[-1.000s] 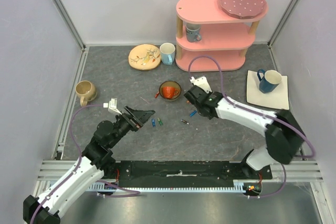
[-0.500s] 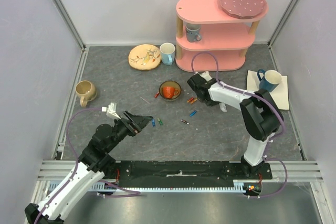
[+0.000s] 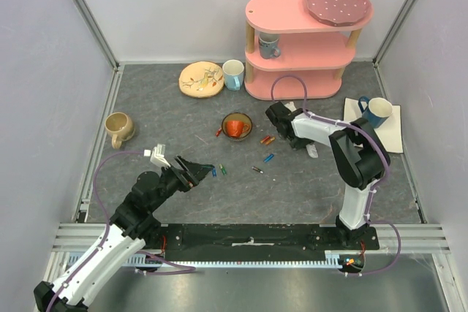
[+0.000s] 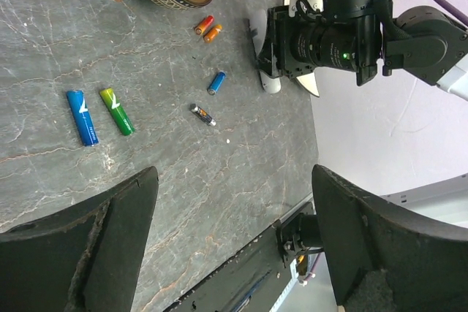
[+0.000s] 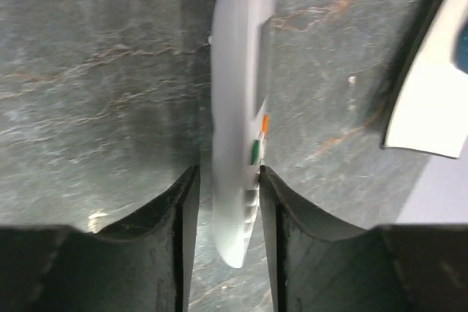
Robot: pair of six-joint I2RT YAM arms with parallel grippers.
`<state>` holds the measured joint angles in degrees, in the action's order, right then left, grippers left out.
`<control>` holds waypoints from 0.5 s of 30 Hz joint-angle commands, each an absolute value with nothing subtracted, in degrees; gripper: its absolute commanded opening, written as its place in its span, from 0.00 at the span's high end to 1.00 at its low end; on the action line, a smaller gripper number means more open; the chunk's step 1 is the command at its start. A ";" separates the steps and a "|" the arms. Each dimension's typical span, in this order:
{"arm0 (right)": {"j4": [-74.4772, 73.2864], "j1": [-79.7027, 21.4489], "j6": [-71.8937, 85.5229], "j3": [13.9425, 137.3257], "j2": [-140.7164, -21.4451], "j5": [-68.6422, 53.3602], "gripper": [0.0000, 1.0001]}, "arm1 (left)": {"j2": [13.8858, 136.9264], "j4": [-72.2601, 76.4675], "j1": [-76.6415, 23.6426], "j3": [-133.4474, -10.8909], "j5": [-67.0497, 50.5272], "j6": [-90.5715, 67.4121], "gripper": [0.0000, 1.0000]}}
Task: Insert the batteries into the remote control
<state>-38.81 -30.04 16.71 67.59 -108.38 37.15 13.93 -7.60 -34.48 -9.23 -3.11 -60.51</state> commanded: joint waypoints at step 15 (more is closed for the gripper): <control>-29.99 -31.46 25.57 53.73 -66.25 21.37 0.32 | 20.63 -15.90 -34.28 -15.37 -0.09 -51.16 0.01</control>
